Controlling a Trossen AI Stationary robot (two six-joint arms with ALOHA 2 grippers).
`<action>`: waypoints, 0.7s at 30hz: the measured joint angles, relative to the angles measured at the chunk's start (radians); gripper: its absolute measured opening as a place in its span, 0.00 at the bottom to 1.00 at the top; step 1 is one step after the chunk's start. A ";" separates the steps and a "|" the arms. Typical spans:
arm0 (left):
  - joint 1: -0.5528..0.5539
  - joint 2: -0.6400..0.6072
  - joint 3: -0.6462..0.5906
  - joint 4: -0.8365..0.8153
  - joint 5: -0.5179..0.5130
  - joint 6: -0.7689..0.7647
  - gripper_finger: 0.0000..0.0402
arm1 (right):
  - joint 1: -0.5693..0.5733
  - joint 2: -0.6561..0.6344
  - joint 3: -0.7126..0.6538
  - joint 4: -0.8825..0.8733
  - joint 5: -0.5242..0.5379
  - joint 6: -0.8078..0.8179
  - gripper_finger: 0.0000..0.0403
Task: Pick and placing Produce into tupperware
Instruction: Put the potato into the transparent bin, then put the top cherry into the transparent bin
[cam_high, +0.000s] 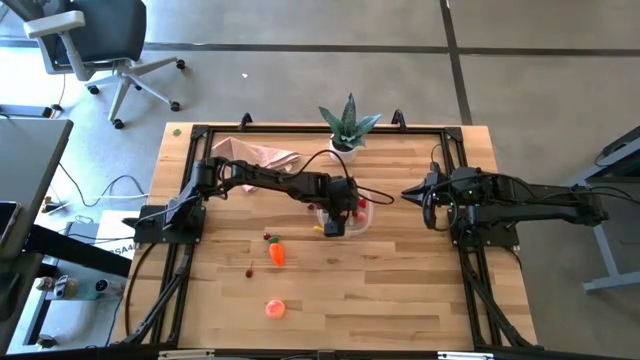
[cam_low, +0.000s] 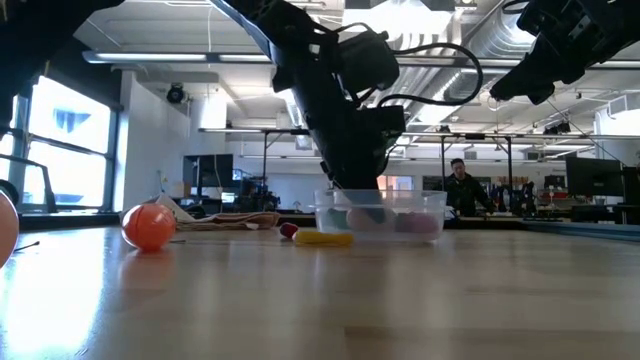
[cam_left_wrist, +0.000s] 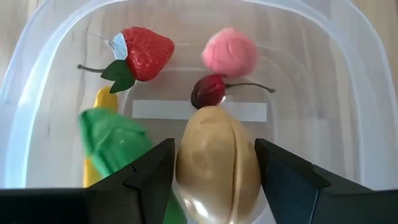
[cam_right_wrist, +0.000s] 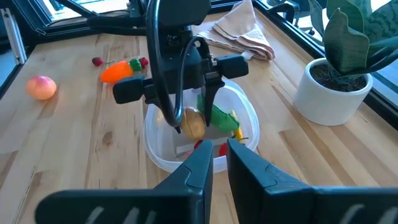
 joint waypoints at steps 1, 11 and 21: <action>0.000 0.000 0.000 0.000 0.000 -0.004 0.53 | 0.000 0.000 0.000 0.000 0.000 0.000 0.09; 0.000 -0.032 0.000 -0.035 0.004 -0.019 0.55 | 0.000 0.000 0.000 0.000 0.000 0.000 0.09; 0.000 -0.203 0.000 -0.196 0.011 -0.044 0.55 | 0.000 0.000 0.000 0.000 0.000 0.000 0.09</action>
